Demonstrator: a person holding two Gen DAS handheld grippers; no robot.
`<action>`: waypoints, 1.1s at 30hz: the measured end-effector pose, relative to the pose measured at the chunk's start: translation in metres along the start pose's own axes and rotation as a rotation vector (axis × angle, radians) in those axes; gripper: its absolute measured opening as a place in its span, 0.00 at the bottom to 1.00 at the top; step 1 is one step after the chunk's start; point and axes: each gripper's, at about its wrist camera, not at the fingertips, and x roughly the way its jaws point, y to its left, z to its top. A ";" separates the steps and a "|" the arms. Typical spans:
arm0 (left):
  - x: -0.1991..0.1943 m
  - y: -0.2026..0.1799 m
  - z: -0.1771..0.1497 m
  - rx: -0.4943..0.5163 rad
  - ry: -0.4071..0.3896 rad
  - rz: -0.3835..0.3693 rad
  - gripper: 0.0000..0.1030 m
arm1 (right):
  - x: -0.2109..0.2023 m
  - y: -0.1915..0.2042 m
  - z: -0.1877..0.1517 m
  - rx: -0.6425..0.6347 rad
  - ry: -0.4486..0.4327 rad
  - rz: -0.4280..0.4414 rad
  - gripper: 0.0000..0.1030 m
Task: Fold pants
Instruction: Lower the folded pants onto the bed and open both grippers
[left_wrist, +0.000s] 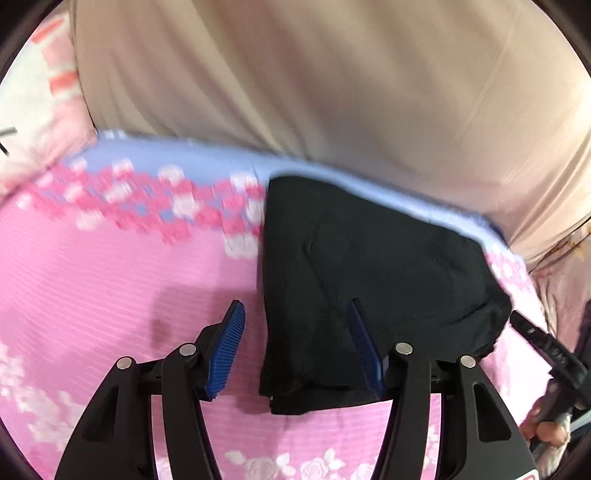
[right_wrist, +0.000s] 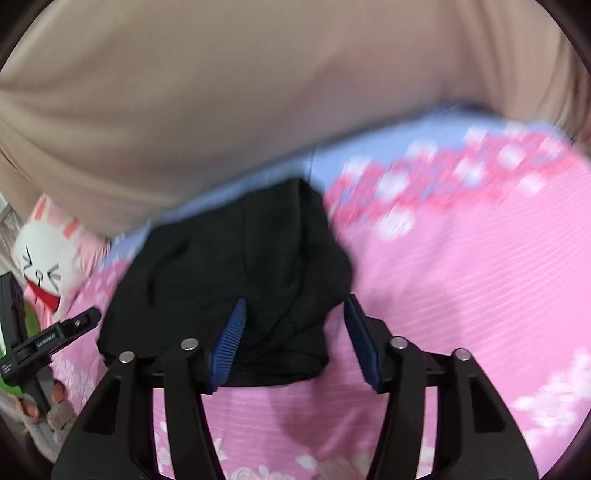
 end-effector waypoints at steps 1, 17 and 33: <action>-0.007 -0.002 0.003 -0.005 -0.019 -0.014 0.54 | -0.008 0.005 0.005 -0.015 -0.021 0.006 0.33; 0.047 -0.054 -0.009 0.150 0.042 0.145 0.55 | 0.068 0.022 -0.014 -0.147 0.150 -0.134 0.30; 0.003 -0.059 -0.035 0.178 -0.019 0.227 0.67 | -0.009 0.039 -0.028 -0.098 0.021 -0.089 0.38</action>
